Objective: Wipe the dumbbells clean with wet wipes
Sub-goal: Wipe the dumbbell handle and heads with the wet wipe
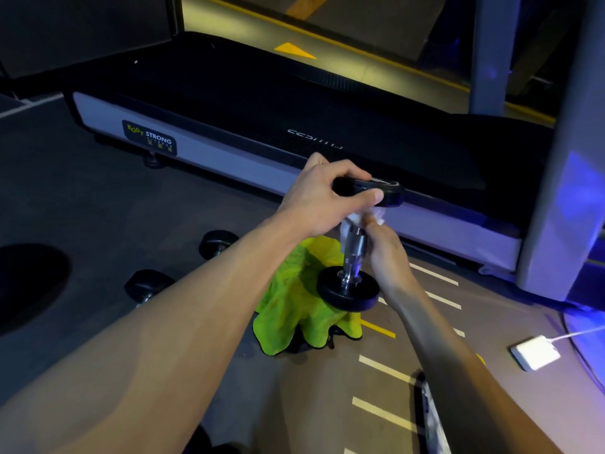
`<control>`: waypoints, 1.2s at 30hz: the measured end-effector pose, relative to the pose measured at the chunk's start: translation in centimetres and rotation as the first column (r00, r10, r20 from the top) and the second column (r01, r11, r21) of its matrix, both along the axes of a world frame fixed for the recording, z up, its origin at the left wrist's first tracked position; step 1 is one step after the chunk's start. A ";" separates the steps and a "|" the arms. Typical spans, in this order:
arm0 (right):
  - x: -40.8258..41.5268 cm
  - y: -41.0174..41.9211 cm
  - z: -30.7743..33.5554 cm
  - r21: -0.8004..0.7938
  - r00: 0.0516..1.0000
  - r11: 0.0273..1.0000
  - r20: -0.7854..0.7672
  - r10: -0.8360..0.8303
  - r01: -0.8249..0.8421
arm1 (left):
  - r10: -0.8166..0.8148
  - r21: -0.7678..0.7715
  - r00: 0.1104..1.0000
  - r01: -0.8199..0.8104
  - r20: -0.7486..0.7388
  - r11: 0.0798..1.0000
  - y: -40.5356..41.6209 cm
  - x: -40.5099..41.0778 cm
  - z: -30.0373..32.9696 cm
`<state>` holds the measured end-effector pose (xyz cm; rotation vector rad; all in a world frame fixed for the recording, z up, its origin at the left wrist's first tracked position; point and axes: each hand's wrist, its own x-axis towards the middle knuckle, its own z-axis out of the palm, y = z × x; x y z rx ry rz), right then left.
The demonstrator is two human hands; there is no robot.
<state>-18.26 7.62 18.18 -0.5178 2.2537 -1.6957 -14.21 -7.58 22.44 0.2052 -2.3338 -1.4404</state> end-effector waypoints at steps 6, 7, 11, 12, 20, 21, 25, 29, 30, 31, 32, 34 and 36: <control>-0.8 -1.6 -0.5 -0.145 0.999 0.989 -0.018 -0.043 0.040 | 0.006 0.020 1.000 -0.007 0.024 1.000 -0.4 0.1 0.1; -0.6 -1.5 -0.6 -0.181 0.998 0.981 0.030 -0.062 0.067 | 0.005 0.022 1.000 -0.005 0.022 1.000 -0.5 0.2 0.2; -0.9 -1.4 -0.8 -0.303 0.976 0.950 0.216 -0.013 0.080 | -0.025 0.060 1.000 0.024 0.013 0.998 -0.6 0.5 0.2; -1.2 -1.6 -0.7 -0.328 0.966 0.941 0.260 0.009 0.080 | -0.035 0.076 0.999 0.034 0.006 0.996 -0.5 0.5 0.2; -1.5 -1.7 -1.3 -0.547 0.925 0.832 0.357 0.128 0.096 | -0.025 0.097 1.000 0.024 0.011 0.995 -0.3 0.2 0.2; -1.4 -1.6 -1.3 -0.528 0.949 0.848 0.291 0.125 0.050 | -0.001 0.066 1.000 0.000 0.019 0.998 -0.5 0.1 0.1; -0.8 -2.3 -1.7 -0.106 0.993 0.992 -0.089 -0.078 0.068 | 0.014 0.051 0.999 -0.016 0.031 0.999 -0.5 -0.3 -0.1; -0.6 -2.3 -1.8 0.086 0.938 0.976 -0.304 -0.165 0.199 | -0.018 0.032 1.000 0.018 0.021 0.999 -0.2 -0.4 0.0; -0.9 -2.0 -1.7 0.103 0.948 0.978 -0.284 -0.144 0.180 | -0.016 0.035 1.000 0.016 0.020 0.999 -0.1 -0.5 0.0; -0.8 -1.8 -1.6 0.100 0.959 0.984 -0.257 -0.119 0.149 | -0.012 0.041 1.000 0.012 0.020 0.999 -0.1 -0.6 0.0; -0.7 -1.4 -1.6 0.092 0.966 0.989 -0.245 -0.086 0.112 | -0.008 0.046 1.000 0.007 0.016 0.999 -0.1 -0.6 -0.1; -0.2 -0.2 -2.2 0.123 0.956 0.992 -0.290 0.037 -0.002 | 0.000 0.056 1.000 -0.001 0.009 0.998 -0.1 -0.6 -0.2; 0.1 1.4 -3.4 0.248 0.955 0.964 -0.252 0.157 -0.093 | 0.001 0.068 1.000 -0.001 0.004 0.998 -0.2 -0.5 -0.3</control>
